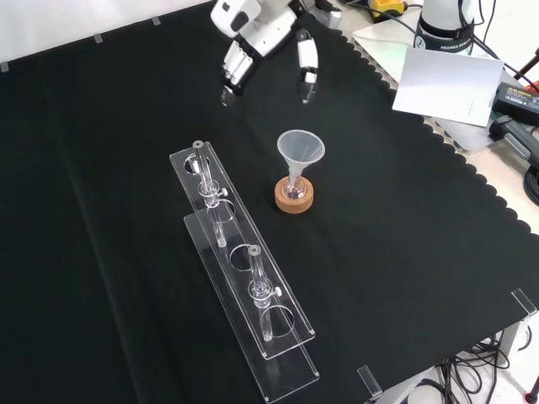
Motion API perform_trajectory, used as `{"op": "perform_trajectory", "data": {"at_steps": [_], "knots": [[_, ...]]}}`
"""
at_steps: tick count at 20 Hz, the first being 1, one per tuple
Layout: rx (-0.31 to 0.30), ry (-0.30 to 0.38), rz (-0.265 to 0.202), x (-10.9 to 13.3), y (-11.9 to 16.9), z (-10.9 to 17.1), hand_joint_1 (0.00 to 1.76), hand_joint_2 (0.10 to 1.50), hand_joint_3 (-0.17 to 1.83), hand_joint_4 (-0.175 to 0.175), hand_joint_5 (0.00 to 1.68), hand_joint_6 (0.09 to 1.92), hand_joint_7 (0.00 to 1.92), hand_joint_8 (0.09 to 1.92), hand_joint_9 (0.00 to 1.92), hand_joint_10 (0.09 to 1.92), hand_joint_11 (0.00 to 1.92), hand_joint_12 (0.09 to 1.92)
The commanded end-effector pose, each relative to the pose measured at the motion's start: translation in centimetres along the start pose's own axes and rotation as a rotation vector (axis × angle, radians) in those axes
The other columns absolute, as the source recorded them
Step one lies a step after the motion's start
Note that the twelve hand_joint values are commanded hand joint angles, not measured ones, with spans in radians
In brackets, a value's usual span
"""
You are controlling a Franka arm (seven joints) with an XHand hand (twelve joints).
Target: Pick up the weighing funnel.
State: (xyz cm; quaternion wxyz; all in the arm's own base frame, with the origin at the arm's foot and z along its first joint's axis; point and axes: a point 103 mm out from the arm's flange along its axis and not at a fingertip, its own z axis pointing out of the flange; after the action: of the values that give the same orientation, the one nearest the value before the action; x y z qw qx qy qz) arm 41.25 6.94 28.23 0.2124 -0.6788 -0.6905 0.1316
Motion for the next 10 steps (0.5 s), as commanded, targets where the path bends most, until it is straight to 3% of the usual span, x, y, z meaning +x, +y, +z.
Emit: {"op": "perform_trajectory", "data": {"at_steps": [1,10], "knots": [[-0.035,0.028,0.039,-4.8,0.2,-1.6,0.70,0.67,0.35,-0.066,0.29,0.09,0.19,0.70,0.41,0.70,0.34,1.44],[-0.079,0.009,0.056,-9.7,2.3,-3.4,0.72,0.66,0.36,-0.066,0.30,0.09,0.20,0.71,0.43,0.69,0.35,1.44]]}}
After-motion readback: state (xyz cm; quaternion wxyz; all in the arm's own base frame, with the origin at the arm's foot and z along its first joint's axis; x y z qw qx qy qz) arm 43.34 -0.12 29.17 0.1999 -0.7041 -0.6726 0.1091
